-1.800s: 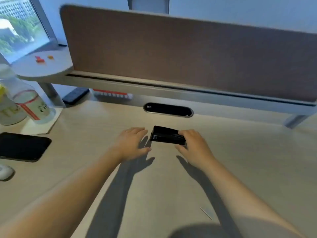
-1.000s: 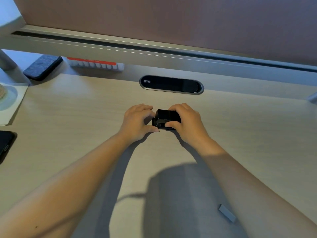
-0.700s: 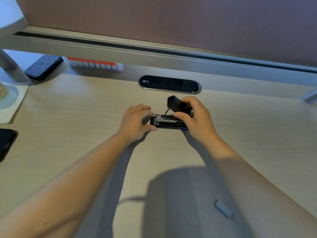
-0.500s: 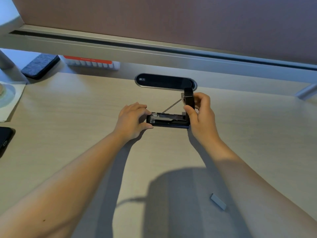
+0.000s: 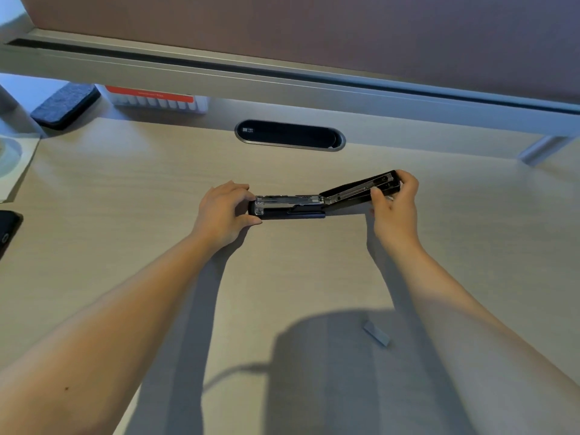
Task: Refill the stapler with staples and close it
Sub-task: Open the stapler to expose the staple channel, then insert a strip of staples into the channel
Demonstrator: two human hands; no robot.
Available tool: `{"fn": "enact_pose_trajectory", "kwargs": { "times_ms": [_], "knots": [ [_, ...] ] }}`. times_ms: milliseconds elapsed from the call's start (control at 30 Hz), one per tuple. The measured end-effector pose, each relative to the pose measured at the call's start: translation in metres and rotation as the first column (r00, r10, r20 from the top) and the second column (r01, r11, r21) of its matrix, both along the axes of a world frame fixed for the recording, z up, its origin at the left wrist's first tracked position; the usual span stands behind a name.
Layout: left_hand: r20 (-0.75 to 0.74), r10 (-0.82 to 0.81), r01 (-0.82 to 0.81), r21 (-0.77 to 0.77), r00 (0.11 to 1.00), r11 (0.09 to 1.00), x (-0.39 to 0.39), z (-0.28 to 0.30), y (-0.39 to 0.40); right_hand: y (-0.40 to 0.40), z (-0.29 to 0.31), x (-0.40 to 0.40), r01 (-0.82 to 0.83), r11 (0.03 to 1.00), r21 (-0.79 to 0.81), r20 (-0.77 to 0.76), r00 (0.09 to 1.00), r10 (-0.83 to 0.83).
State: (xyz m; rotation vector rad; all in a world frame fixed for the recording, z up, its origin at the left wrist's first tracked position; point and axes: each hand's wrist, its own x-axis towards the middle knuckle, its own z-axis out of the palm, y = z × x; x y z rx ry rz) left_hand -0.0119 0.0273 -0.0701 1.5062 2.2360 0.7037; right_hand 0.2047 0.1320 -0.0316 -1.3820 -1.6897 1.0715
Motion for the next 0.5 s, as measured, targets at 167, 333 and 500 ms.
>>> {"fn": "enact_pose_trajectory", "kwargs": {
  "times_ms": [167,333,500],
  "knots": [
    [0.014,0.036,-0.036,0.005,0.999,0.999,0.007,0.001,-0.007,-0.006,-0.01,0.012,0.038,0.992,-0.121,0.028,0.999,-0.035],
    [0.024,0.08,-0.08,0.005,0.996,0.997,0.024,-0.002,-0.021,-0.038,-0.024,0.047,-0.17,0.981,-0.094,0.307,0.932,0.191],
    [0.013,0.073,-0.073,0.011,0.997,0.997,0.046,-0.007,-0.044,-0.084,-0.024,0.088,-0.415,0.909,-0.047,0.56,0.742,0.368]
  ]
}}
